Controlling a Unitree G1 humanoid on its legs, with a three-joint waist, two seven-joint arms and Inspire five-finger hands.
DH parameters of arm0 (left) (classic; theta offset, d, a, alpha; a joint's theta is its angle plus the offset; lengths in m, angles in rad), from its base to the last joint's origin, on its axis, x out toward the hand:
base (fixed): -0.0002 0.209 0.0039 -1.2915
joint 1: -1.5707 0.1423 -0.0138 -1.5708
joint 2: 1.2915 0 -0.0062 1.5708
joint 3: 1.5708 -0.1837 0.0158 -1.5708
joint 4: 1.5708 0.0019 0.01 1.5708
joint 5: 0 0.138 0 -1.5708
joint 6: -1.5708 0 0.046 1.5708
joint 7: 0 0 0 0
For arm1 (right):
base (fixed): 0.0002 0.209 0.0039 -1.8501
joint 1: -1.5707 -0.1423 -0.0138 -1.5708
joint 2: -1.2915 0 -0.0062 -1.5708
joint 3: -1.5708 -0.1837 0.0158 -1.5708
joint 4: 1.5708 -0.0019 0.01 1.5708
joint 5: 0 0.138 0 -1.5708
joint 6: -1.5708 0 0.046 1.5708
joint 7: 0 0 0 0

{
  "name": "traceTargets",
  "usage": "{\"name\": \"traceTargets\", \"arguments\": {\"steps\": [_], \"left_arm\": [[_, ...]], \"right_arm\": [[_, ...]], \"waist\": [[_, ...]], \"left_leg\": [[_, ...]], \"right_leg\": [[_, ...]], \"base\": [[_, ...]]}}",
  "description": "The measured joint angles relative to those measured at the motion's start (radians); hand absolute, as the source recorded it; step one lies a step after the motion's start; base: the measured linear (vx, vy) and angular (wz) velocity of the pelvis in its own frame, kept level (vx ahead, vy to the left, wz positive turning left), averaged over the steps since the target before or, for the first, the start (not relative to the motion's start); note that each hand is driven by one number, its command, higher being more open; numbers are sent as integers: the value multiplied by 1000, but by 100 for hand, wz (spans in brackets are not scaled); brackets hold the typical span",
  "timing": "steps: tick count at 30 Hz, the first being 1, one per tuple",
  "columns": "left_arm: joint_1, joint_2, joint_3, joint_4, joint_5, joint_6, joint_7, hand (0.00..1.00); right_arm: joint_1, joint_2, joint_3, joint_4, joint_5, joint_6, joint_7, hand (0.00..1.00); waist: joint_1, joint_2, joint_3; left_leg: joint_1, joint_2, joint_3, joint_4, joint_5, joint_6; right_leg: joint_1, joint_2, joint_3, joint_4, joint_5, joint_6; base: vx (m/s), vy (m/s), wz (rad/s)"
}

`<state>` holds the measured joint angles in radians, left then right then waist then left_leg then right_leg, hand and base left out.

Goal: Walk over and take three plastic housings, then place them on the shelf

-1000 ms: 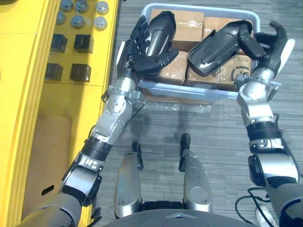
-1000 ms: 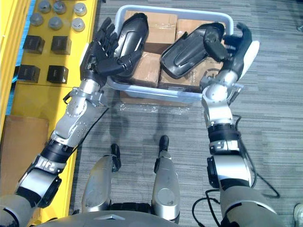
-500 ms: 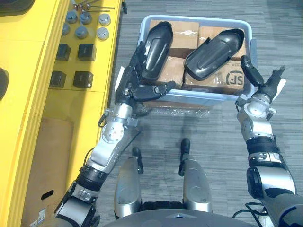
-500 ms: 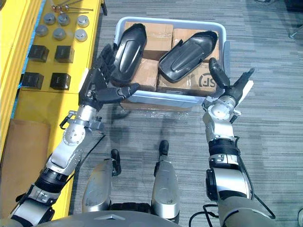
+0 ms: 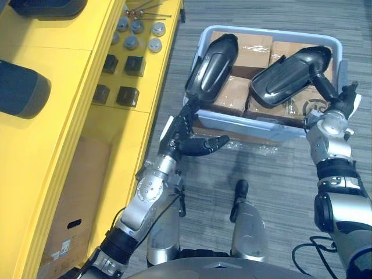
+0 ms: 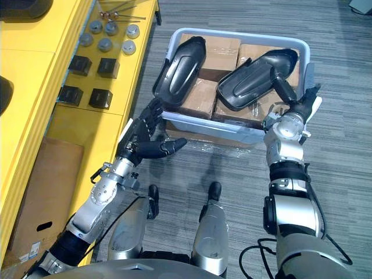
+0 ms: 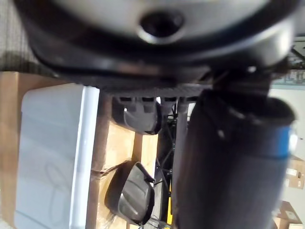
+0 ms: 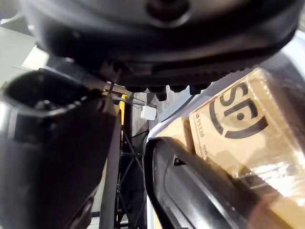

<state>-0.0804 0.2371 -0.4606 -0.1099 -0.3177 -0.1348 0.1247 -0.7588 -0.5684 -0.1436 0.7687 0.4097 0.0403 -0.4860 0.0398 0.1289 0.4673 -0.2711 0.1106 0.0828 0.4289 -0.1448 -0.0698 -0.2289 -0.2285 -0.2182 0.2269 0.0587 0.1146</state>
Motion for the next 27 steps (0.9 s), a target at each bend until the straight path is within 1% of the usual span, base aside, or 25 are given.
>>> {"name": "traceTargets", "arguments": {"steps": [3,7,13,17,19,21,23,24,27], "left_arm": [[17,-15,-33,0,-30,0,-2,100],[44,-41,-37,9,-30,-1,-2,100],[56,-64,-60,153,-29,-2,14,100],[86,-69,-75,179,-30,-4,18,100],[93,-70,-80,187,-30,-4,20,100],[92,-71,-83,203,-35,-12,26,100],[91,-73,-91,210,-36,-17,28,100],[91,-74,-93,211,-40,-22,32,100],[89,-75,-105,220,-67,-36,44,100]], "right_arm": [[-24,-26,0,26,0,27,4,100],[-82,-29,18,71,0,75,7,100],[-144,-34,17,186,6,159,7,100],[-162,-57,17,223,32,176,17,100],[-175,-68,16,223,39,188,16,100],[-203,-78,16,223,48,195,18,100],[-212,-96,16,223,51,198,21,100],[-223,-107,16,223,76,203,20,100],[-244,-133,18,223,86,213,17,100]], "waist": [[12,7,-4],[12,8,-5],[21,12,-7],[41,15,-8],[44,17,-9],[59,20,-9],[70,28,-8],[75,34,-7],[80,41,-8]], "left_leg": [[-1,-4,-10,-15,17,-2],[-16,-4,-26,-12,21,-6],[-38,3,-45,0,21,-9],[-60,2,-50,10,21,-9],[-76,2,-57,21,21,-10],[-95,2,-60,25,23,-11],[-109,1,-63,30,24,-12],[-122,-1,-67,34,25,-13],[-145,-10,-75,36,35,-12]], "right_leg": [[-1,-4,-14,1,-2,-2],[-15,-6,-26,19,-10,-6],[-26,-6,-45,36,-22,-8],[-48,-12,-47,54,-28,-10],[-61,-15,-53,69,-35,-11],[-85,-17,-54,84,-39,-15],[-98,-19,-58,95,-43,-17],[-110,-23,-62,107,-49,-17],[-139,-35,-68,134,-59,-18]], "base": [[-5,-8,12],[4,2,9],[6,7,8],[-3,16,5],[-13,22,9],[-17,6,2],[-25,10,7],[-17,10,12],[-9,11,12]]}}
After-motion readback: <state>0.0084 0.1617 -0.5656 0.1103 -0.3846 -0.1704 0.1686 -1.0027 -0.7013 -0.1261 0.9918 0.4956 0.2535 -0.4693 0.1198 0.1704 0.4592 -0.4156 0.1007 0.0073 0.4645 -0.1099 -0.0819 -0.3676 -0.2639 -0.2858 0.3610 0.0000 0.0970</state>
